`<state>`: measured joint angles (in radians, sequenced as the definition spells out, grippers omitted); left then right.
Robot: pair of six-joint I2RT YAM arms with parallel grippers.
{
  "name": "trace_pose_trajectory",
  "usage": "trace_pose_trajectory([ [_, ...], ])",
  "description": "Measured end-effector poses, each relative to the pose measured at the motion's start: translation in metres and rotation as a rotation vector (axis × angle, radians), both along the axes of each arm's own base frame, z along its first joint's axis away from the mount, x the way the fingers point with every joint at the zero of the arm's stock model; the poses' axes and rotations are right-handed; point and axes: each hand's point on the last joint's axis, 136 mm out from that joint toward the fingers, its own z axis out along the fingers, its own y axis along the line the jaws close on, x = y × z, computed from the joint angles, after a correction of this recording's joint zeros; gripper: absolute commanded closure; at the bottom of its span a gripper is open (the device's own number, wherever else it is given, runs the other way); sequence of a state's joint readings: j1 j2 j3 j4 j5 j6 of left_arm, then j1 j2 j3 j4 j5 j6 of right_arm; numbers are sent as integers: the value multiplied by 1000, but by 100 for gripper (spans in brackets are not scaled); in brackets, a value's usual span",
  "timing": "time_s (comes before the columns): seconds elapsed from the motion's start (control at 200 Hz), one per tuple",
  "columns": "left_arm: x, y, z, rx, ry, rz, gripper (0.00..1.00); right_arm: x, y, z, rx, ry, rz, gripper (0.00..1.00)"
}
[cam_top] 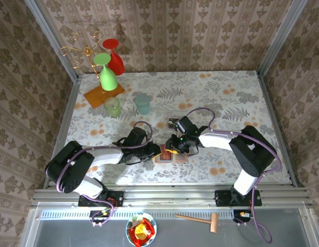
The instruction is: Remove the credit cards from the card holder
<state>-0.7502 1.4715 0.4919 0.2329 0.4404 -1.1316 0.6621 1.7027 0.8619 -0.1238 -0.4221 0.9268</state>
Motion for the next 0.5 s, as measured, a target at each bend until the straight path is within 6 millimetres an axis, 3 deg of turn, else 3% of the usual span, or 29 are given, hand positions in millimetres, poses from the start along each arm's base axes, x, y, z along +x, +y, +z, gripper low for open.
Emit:
trace_pose_trajectory([
  [0.5, 0, -1, -1, 0, 1, -1, 78, 1, -6, 1, -54, -14, 20, 64],
])
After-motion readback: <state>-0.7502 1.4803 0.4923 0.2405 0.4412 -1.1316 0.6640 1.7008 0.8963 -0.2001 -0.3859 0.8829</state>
